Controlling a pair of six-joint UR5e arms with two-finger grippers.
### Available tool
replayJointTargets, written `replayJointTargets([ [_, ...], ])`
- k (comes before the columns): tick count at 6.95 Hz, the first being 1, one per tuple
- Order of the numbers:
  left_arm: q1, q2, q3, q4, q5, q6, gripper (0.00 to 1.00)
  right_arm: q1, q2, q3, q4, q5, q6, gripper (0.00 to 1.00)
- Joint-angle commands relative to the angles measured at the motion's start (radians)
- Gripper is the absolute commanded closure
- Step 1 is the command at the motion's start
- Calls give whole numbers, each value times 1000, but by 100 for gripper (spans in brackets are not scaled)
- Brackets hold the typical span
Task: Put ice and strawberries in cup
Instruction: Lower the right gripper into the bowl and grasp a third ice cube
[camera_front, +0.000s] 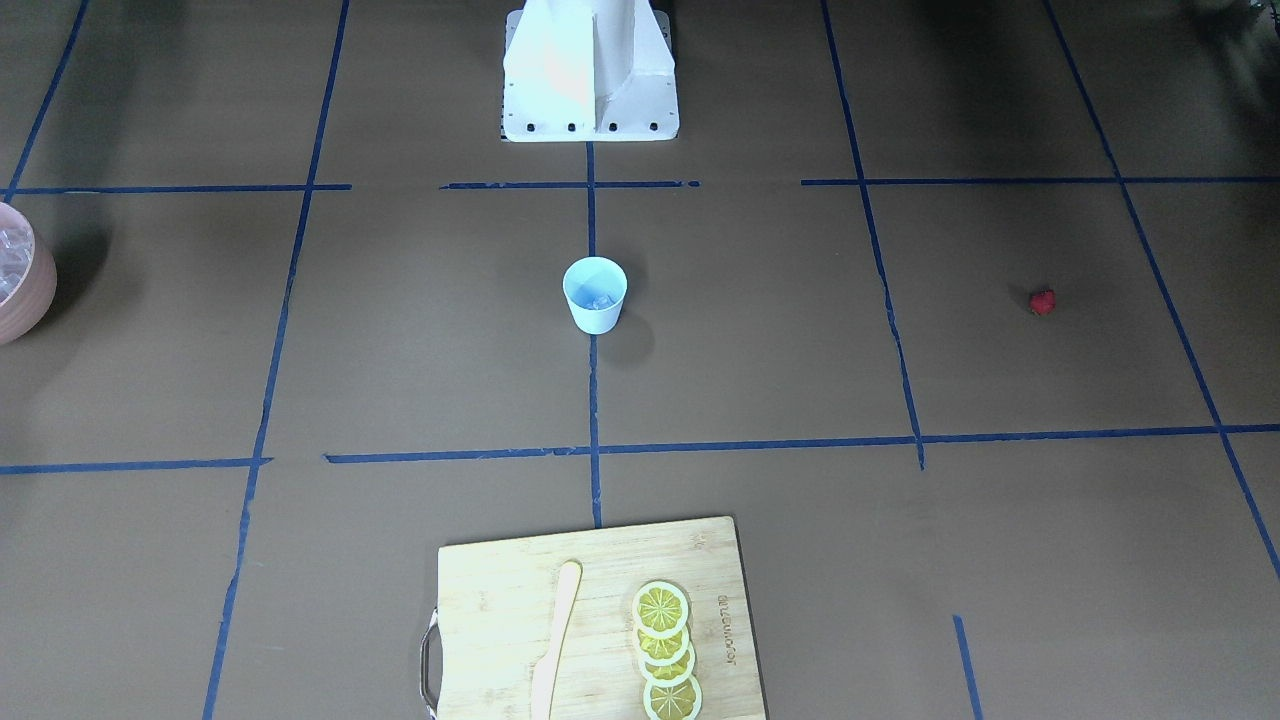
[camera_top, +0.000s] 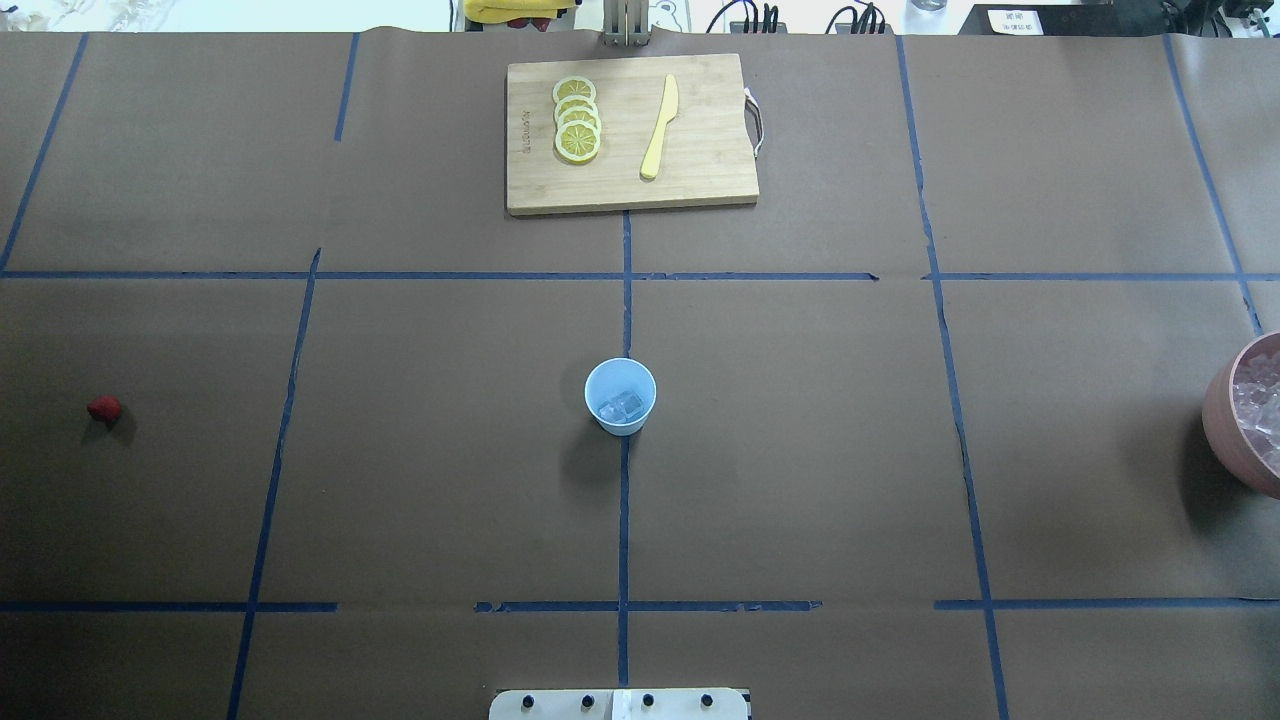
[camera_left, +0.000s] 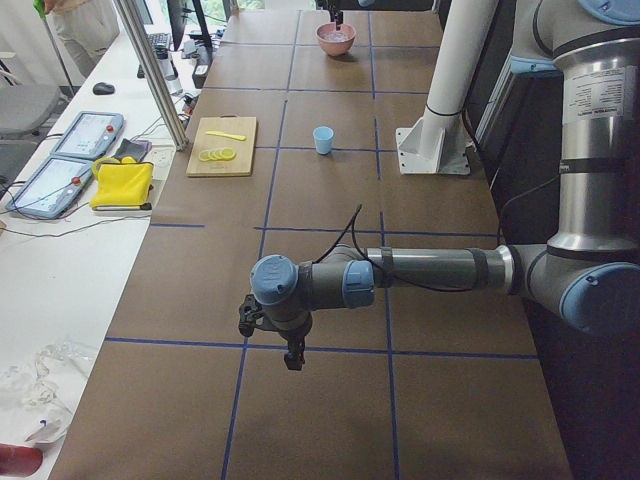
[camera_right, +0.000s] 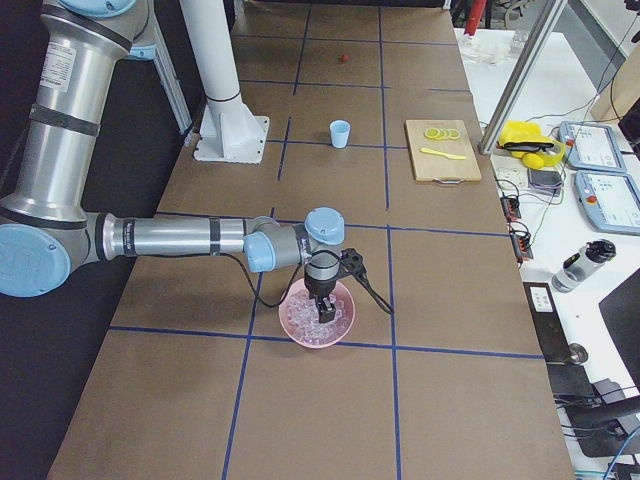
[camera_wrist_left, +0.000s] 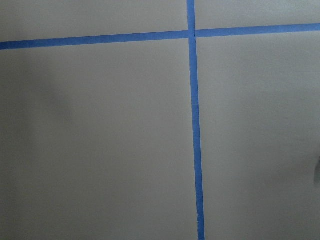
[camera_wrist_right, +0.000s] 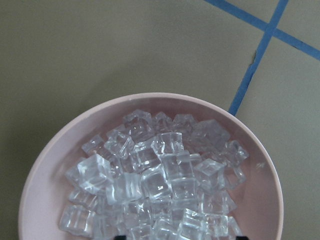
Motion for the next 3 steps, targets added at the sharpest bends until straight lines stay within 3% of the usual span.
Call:
replayJointTargets([
  [1, 1, 0, 2, 0, 0, -1, 0, -16, 1, -15, 1, -15, -1, 24],
  [3, 1, 0, 2, 0, 0, -1, 0, -30, 1, -35, 1, -24, -2, 26],
])
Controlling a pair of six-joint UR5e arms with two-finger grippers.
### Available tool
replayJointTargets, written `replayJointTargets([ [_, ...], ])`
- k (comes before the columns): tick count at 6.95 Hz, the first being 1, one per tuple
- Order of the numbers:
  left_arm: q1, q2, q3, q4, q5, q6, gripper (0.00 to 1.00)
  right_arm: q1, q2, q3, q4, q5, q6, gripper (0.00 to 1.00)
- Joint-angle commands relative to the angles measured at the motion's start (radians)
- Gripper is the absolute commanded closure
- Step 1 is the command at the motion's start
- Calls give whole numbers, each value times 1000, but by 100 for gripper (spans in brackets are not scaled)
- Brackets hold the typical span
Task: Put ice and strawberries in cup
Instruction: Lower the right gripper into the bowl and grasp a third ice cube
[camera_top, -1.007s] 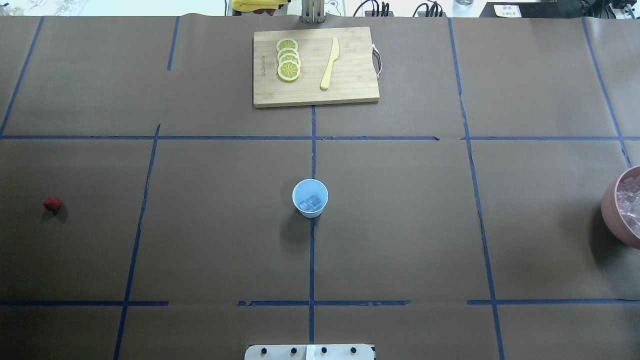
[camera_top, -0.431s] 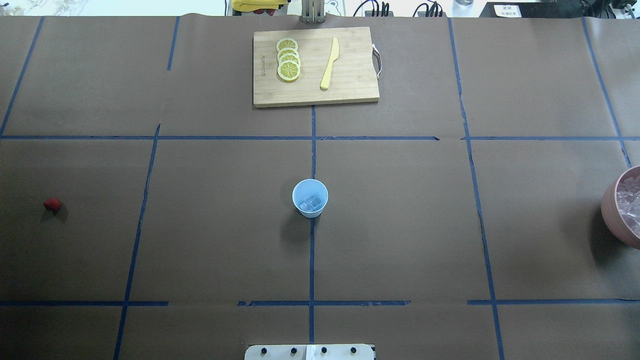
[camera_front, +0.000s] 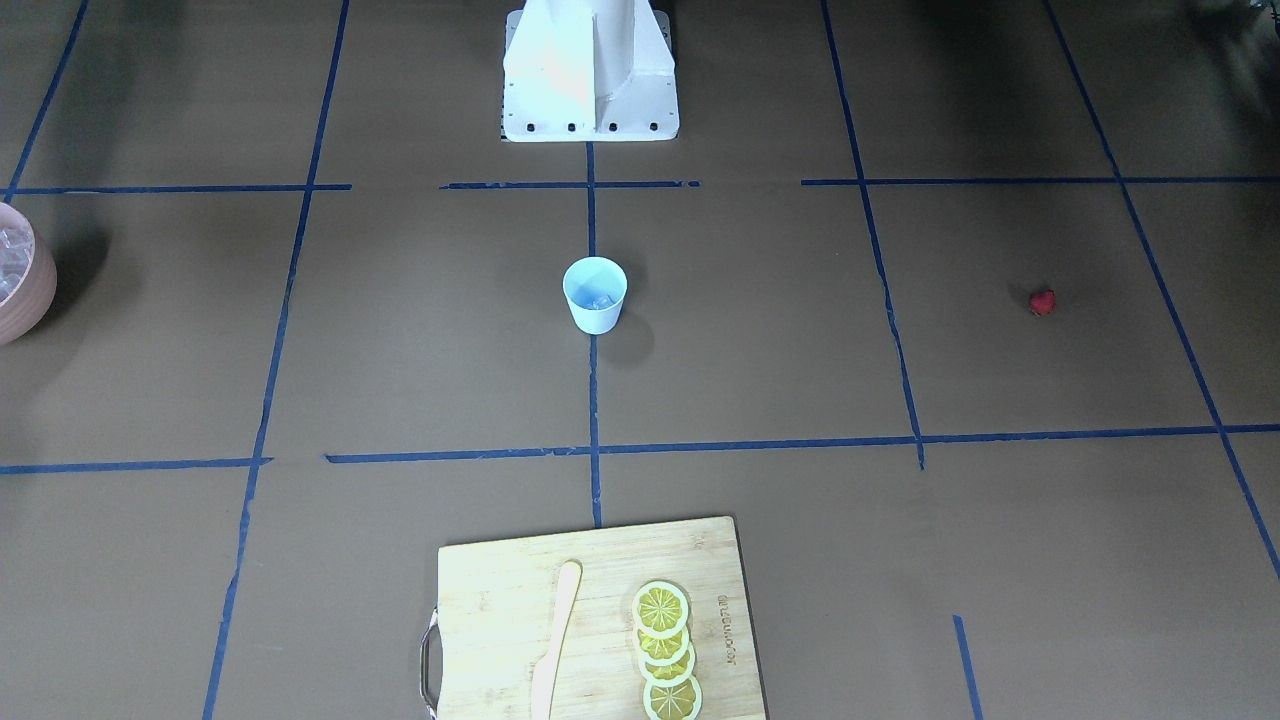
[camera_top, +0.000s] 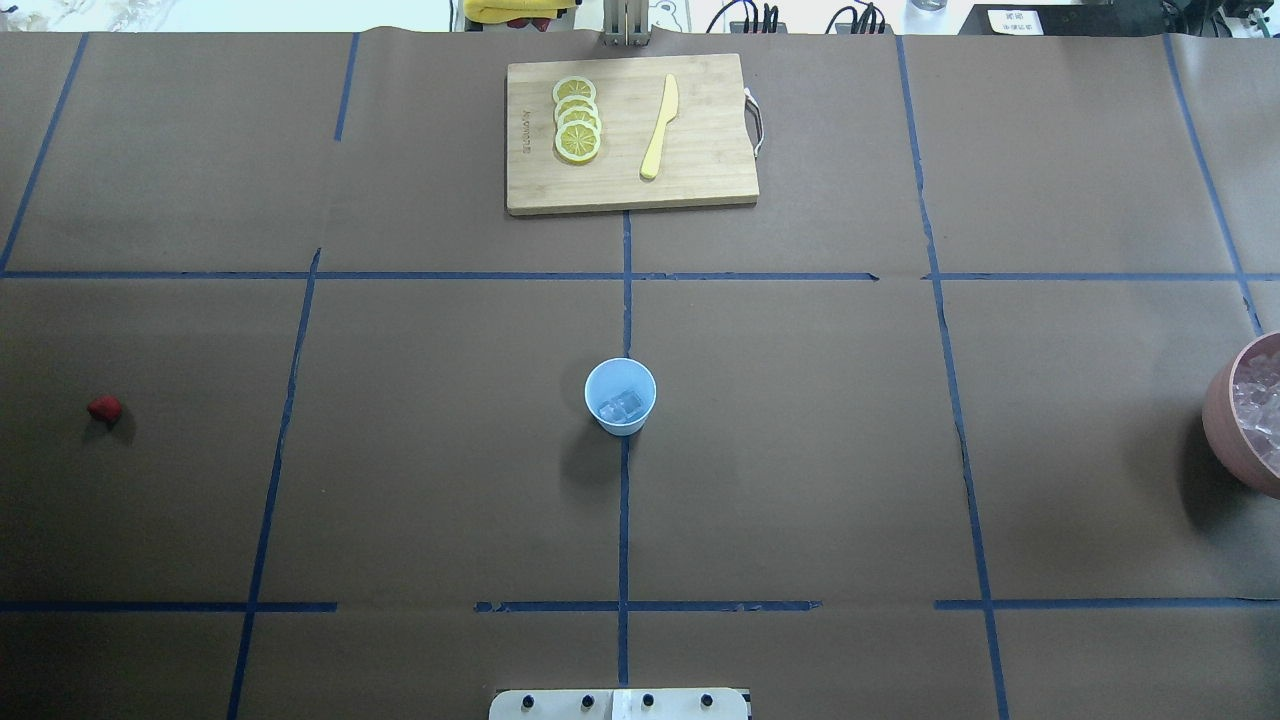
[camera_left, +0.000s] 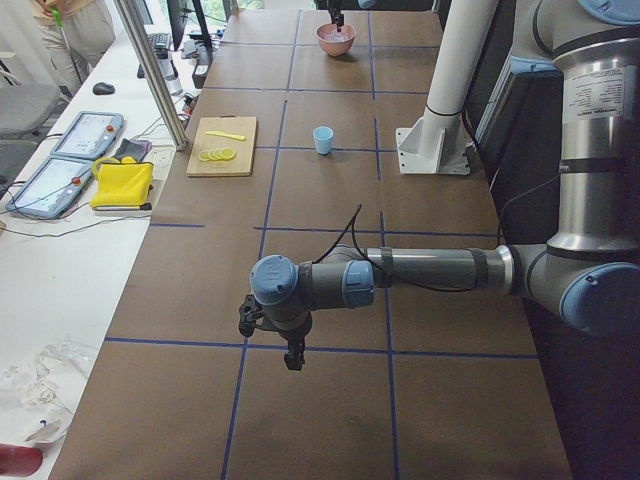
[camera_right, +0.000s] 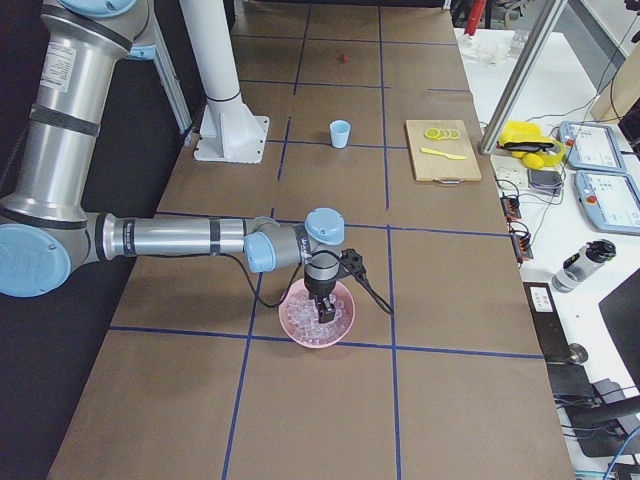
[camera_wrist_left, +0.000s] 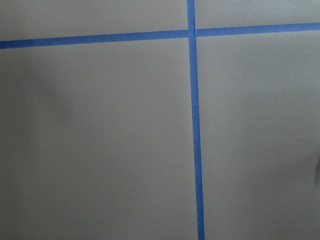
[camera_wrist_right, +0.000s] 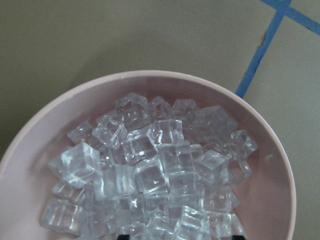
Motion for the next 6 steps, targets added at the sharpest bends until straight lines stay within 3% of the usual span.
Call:
replayJointTargets([
  [1, 0, 0, -1, 0, 0, 0, 0, -10, 0, -11, 1, -10, -4, 26],
  [6, 0, 0, -1, -2, 0, 0, 0, -25, 6, -29, 1, -36, -4, 33],
])
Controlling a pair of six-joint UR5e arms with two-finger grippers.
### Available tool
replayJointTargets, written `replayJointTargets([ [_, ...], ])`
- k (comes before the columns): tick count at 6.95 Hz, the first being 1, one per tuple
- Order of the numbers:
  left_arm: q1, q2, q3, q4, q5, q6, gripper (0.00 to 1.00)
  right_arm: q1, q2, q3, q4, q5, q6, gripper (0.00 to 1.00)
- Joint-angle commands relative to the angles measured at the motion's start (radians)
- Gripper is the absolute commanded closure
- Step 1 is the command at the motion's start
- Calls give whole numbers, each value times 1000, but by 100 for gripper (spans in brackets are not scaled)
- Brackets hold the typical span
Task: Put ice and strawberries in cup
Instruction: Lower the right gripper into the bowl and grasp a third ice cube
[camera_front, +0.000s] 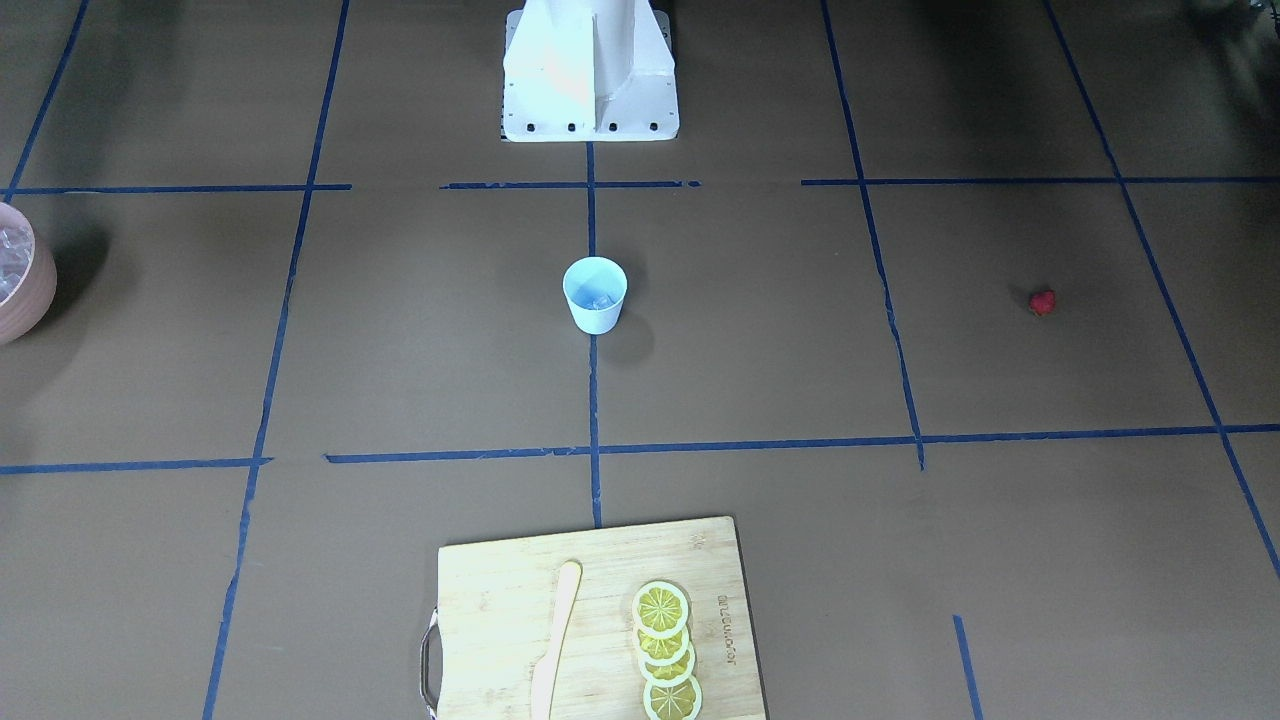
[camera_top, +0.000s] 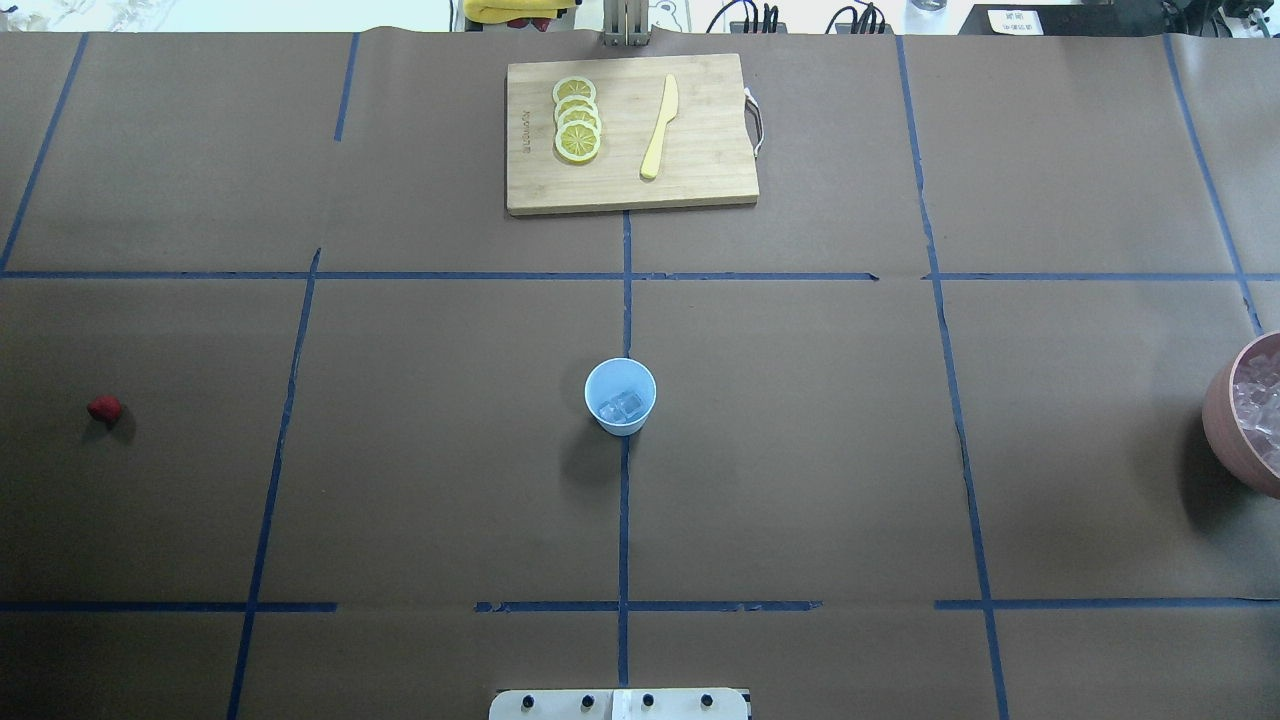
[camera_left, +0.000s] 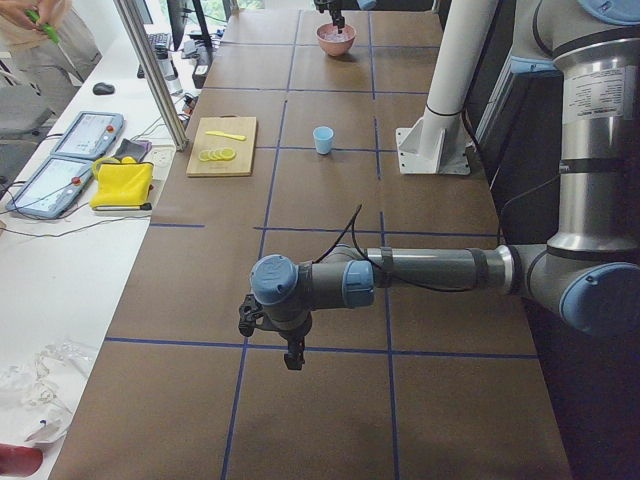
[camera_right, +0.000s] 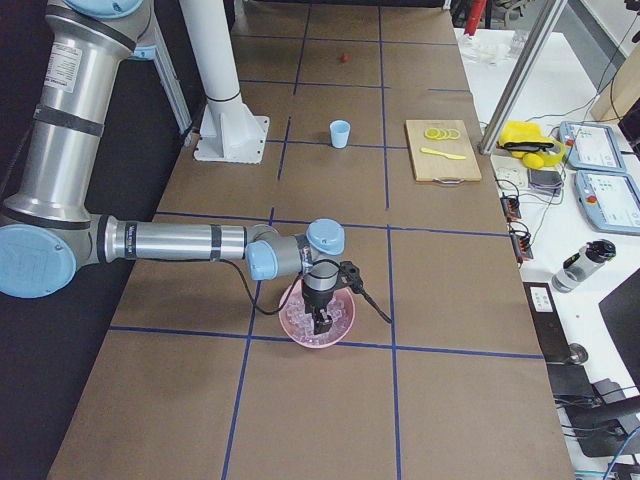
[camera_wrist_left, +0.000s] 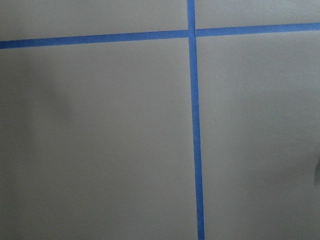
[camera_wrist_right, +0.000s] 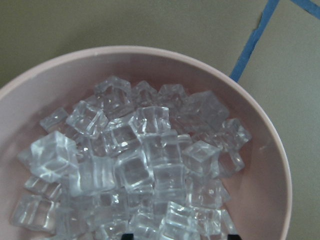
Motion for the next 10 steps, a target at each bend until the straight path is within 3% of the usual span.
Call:
replayJointTargets([
  [1, 0, 0, 0, 0, 0, 0, 0, -14, 1, -1, 0, -1, 2, 36],
  [3, 0, 0, 2, 0, 0, 0, 0, -15, 3, -1, 0, -1, -1, 37],
  [4, 0, 0, 2, 2, 0, 0, 0, -15, 3, -1, 0, -4, -3, 43],
  [6, 0, 0, 0, 2, 0, 0, 0, -15, 3, -1, 0, -4, -9, 83],
  [7, 0, 0, 0, 0, 0, 0, 0, -14, 3, 3, 0, -4, -16, 93],
  [10, 0, 0, -2, 0, 0, 0, 0, 32, 0, 58, -15, 14, -36, 94],
])
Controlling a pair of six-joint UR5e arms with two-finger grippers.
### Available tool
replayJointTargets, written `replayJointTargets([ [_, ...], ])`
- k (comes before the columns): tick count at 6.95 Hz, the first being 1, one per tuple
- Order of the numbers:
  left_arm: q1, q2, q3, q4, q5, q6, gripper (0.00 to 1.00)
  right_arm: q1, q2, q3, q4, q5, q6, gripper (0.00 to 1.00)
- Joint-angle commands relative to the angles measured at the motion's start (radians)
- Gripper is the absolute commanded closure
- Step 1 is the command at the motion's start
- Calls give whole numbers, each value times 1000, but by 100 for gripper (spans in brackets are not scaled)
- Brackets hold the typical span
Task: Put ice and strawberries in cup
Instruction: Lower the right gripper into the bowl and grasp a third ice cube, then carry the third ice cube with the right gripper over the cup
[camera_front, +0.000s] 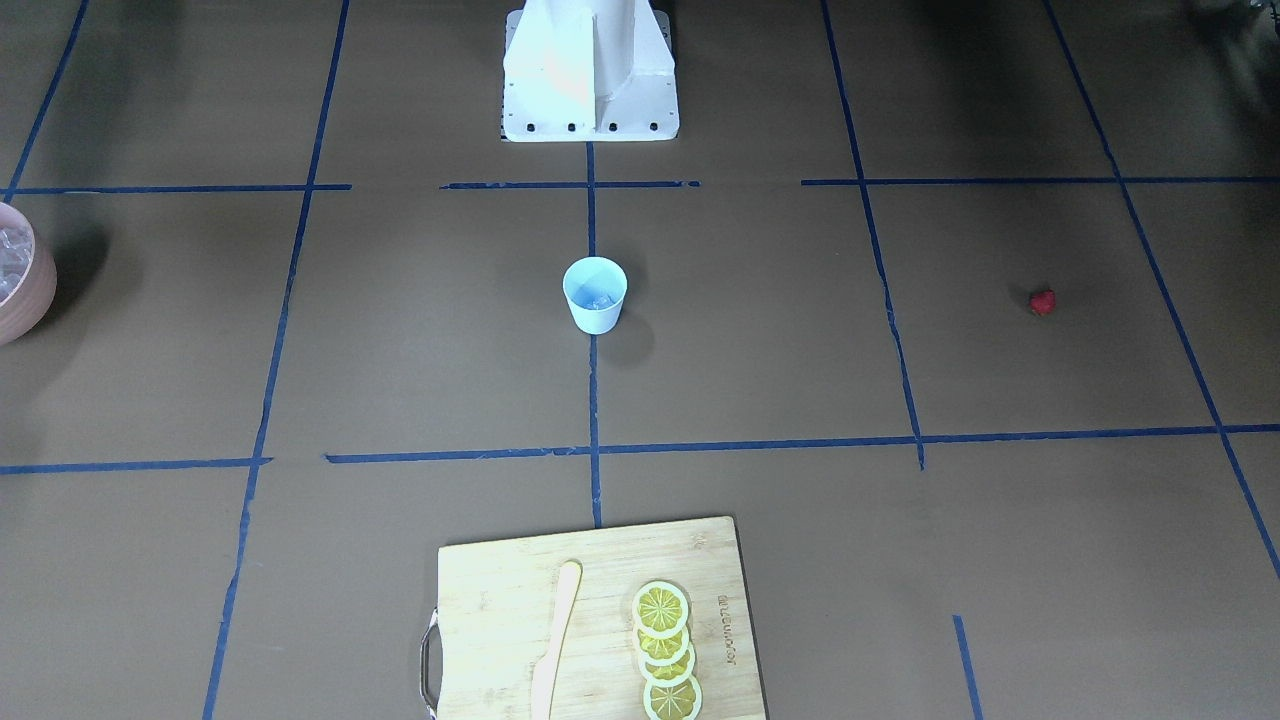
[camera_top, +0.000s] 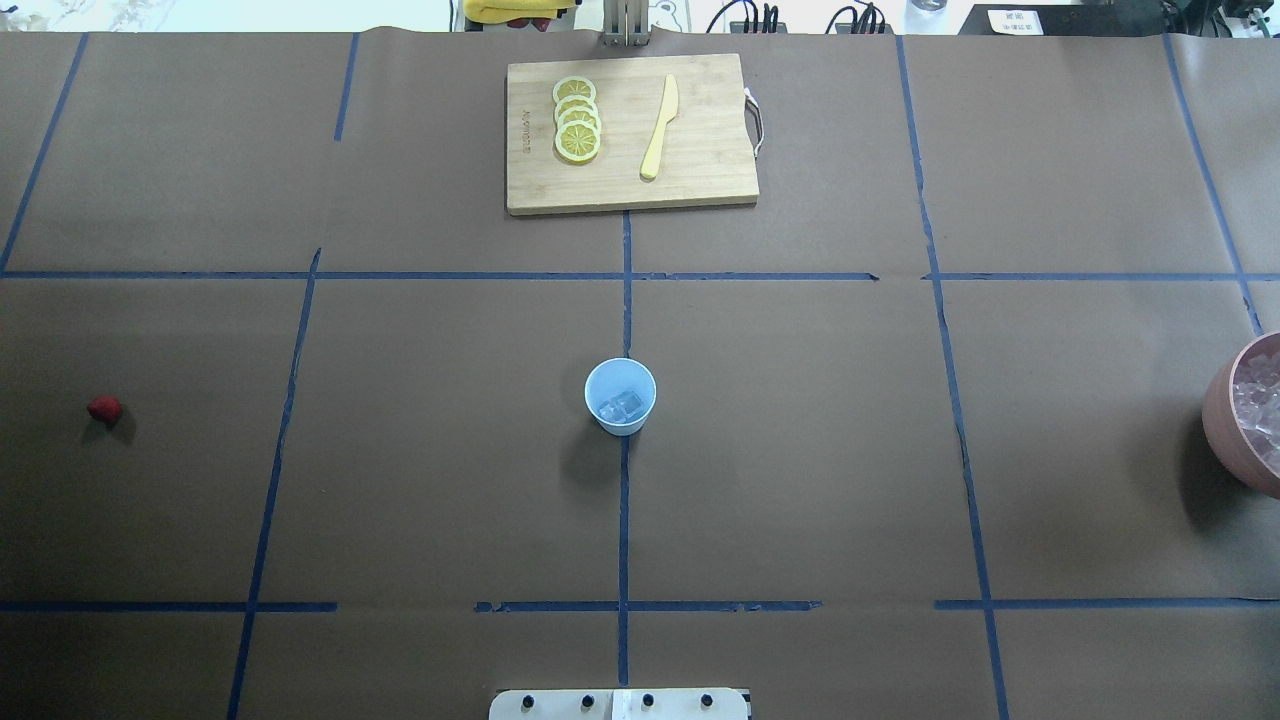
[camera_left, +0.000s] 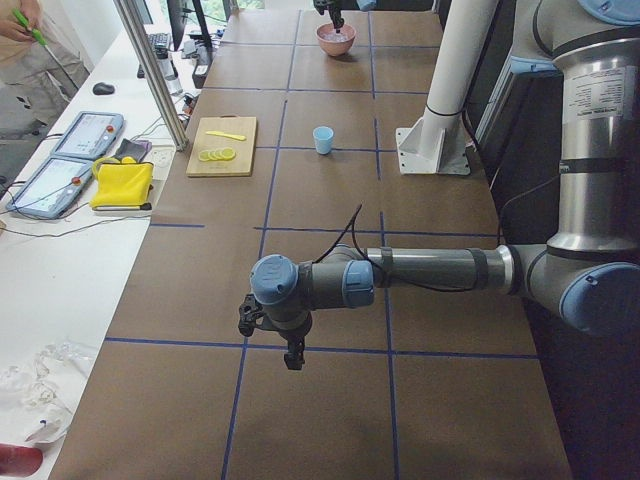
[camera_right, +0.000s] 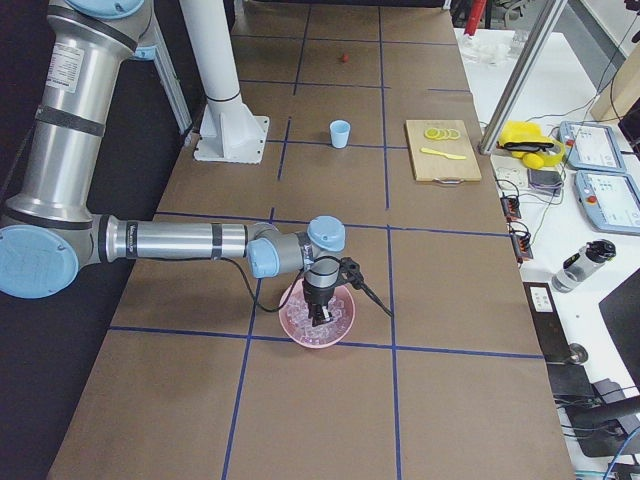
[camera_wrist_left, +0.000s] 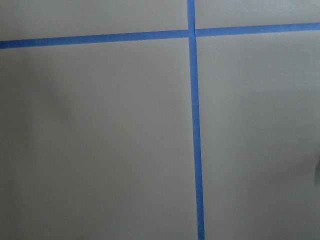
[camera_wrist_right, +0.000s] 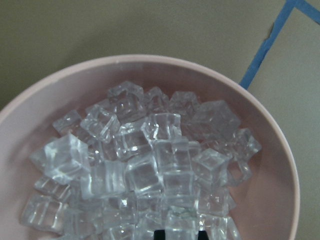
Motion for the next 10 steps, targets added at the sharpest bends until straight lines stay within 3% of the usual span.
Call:
replayJointTargets([
  [1, 0, 0, -1, 0, 0, 0, 0, 59, 9, 93, -60, 17, -6, 94],
  [3, 0, 0, -1, 0, 0, 0, 0, 59, 114, 170, -166, 73, 72, 98],
  [4, 0, 0, -1, 1, 0, 0, 0, 56, 186, 184, -166, 122, 237, 100],
  [6, 0, 0, -1, 0, 0, 0, 0, -86, 326, 236, -172, 123, 536, 99],
  [8, 0, 0, -1, 0, 0, 0, 0, -305, 513, 233, -181, 27, 878, 100],
  [10, 0, 0, -1, 0, 0, 0, 0, -500, 773, 219, -416, -134, 1078, 100],
])
